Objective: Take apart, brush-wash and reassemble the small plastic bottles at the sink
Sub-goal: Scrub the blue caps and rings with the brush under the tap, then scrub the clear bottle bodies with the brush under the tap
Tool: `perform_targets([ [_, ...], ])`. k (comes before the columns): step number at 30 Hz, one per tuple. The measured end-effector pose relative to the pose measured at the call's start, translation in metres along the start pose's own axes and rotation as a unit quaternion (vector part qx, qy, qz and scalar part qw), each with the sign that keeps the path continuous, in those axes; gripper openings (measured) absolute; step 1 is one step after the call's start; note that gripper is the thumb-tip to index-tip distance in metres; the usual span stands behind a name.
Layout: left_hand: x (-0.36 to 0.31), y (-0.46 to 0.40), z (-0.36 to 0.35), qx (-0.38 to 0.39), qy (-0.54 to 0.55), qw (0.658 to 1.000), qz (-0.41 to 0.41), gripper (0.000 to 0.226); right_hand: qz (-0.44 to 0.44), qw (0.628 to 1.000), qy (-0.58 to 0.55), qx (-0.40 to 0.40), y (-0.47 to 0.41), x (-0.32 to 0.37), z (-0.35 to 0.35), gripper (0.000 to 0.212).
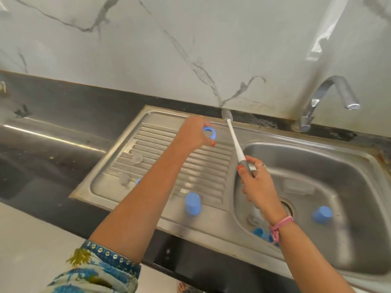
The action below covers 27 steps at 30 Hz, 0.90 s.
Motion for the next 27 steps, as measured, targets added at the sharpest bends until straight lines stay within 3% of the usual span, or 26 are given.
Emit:
perform_targets([
  [8, 0.124, -0.01, 0.018, 0.13, -0.162, 0.978, 0.01, 0.054, -0.023, 0.997, -0.069, 0.012, -0.009, 0.025, -0.053, 0.017],
  [16, 0.171, -0.007, -0.017, 0.275, -0.243, 0.929, 0.037, 0.058, -0.056, 0.996, -0.062, 0.012, -0.013, 0.019, -0.071, 0.019],
  [22, 0.172, -0.016, -0.015, 0.309, -0.241, 0.919, 0.047, 0.073, -0.071, 0.995, -0.066, 0.0, -0.013, 0.017, -0.066, 0.023],
  [27, 0.146, -0.036, 0.001, 0.277, -0.175, 0.944, 0.047, 0.071, -0.074, 0.995, -0.06, -0.016, -0.005, 0.014, -0.052, 0.023],
])
Point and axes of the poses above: each hand's wrist, its own y-axis away from the middle knuckle, its own z-axis out of the back of the hand, x = y × z, the point moved 4 cm from there along -y, towards the middle knuckle, and after that the axes turned 4 degrees about -y, right-handed, at the moved point
